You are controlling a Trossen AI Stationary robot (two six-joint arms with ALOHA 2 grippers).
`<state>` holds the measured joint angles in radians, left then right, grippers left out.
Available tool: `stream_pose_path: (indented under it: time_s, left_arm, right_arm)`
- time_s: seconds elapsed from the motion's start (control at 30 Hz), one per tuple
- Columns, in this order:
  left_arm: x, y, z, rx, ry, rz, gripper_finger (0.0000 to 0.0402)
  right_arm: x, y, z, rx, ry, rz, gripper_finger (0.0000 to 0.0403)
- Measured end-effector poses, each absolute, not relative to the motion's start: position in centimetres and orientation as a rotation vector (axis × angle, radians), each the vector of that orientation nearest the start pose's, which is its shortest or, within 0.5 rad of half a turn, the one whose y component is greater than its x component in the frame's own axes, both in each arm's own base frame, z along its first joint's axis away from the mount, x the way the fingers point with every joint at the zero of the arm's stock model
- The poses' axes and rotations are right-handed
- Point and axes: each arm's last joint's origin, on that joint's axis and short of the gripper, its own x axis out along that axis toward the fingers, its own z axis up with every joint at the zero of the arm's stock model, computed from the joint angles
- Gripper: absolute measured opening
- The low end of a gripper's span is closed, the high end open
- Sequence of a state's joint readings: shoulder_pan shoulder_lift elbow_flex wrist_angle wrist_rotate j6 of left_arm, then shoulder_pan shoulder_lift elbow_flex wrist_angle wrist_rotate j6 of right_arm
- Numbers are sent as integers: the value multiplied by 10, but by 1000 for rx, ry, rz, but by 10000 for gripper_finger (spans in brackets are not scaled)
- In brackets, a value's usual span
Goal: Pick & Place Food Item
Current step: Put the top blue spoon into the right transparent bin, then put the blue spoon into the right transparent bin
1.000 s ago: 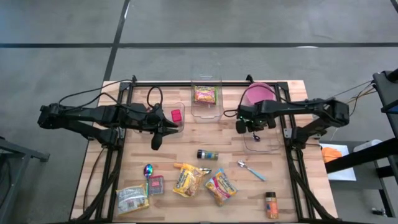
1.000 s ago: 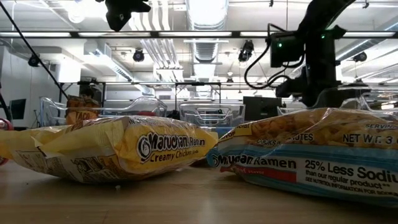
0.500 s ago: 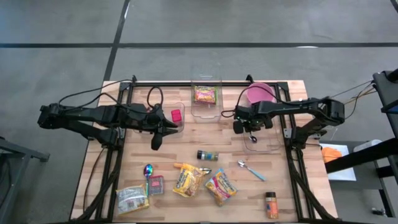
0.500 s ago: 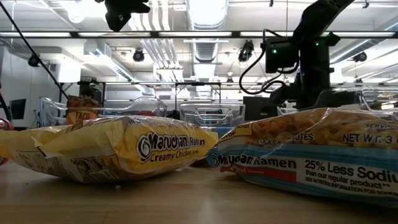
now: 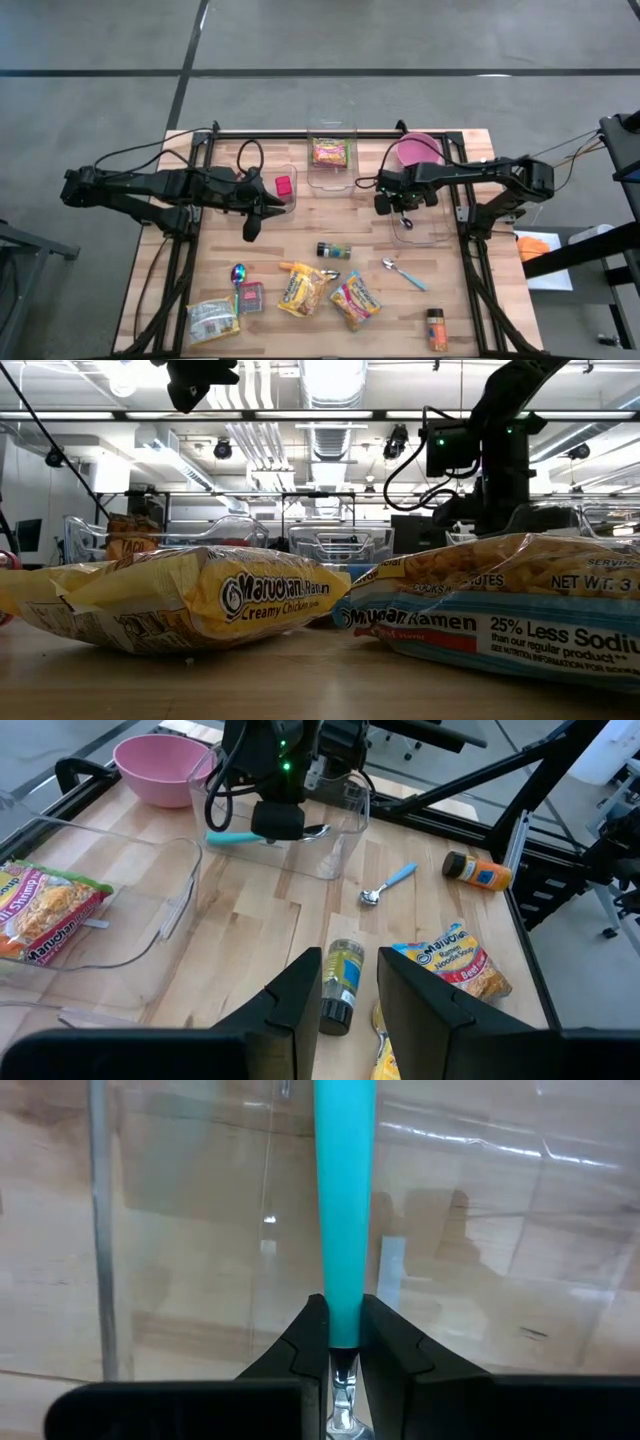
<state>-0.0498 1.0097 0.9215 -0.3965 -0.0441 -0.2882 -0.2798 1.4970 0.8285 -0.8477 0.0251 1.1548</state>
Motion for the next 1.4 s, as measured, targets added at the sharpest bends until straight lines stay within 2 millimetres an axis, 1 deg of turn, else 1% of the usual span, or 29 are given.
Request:
stream_pose_path:
  time_s: [0.47,0.87,0.97,1.27,1.4]
  left_arm:
    - [214,-9,320,-259,482,64,108]
    - [213,-9,318,-258,504,67,108]
    - [213,-9,318,-258,504,67,108]
    - [213,-9,318,-258,505,67,108]
    - [213,-9,318,-257,509,68,108]
  right_arm:
    - [233,-67,149,1094,1274,-1085,29]
    - [235,-67,147,1093,1266,-1063,31]
    - [235,-67,147,1085,1272,-1054,57]
    - [235,-67,147,1066,1276,-1040,181]
    - [235,-67,149,1059,1267,-1032,227]
